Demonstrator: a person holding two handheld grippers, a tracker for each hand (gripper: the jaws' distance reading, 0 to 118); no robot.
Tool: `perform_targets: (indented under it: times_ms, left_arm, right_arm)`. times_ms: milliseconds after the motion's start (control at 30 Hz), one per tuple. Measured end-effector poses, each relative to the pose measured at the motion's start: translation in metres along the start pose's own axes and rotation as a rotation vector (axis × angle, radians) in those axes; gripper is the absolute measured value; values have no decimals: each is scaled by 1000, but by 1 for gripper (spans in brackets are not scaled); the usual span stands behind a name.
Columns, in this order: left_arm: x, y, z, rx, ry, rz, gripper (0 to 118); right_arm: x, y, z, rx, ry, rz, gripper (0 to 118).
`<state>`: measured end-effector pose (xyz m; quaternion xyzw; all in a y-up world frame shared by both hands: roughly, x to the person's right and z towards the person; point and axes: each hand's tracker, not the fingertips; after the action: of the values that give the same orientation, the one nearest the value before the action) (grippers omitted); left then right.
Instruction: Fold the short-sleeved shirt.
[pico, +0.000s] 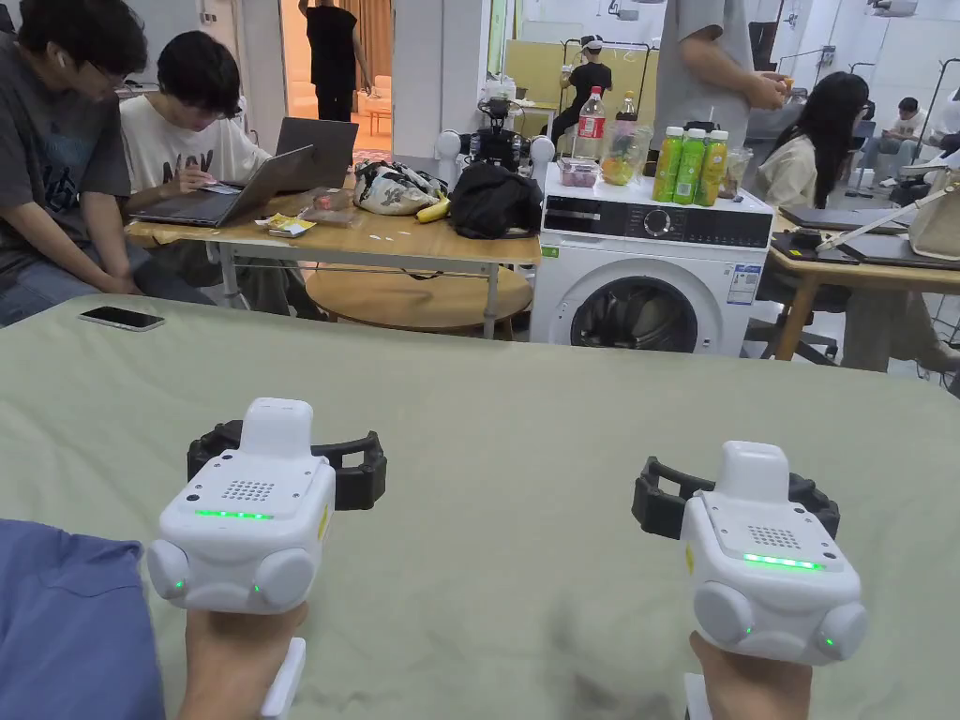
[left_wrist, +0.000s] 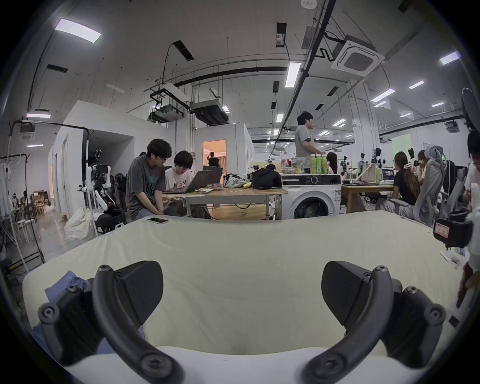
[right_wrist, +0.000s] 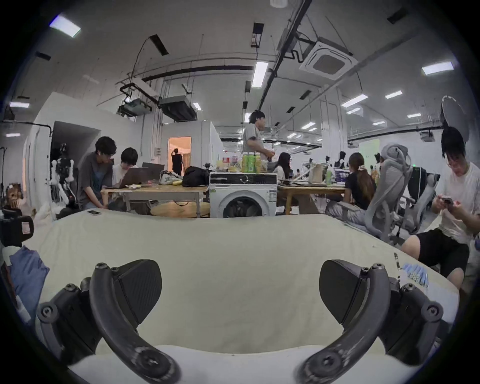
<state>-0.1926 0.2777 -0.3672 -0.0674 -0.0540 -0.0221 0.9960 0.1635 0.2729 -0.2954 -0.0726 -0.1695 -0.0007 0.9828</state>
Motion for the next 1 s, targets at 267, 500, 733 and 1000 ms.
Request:
perform_targets:
  times_ms: [267,500,733,1000]
  left_arm:
    - [-1,-1,2,2,-13,-24,118]
    - [-6,0,0,17,3,15,118]
    - [-3,8,-7,17,4,18,118]
    - [-2,7,-7,19,1,7,118]
  right_arm:
    - [0,1,1,6,31,29,118]
    - [6,1,-2,5,21,17,118]
    - [3,8,-3,23,31,34,118]
    - [5,10,-4,18,31,16,118]
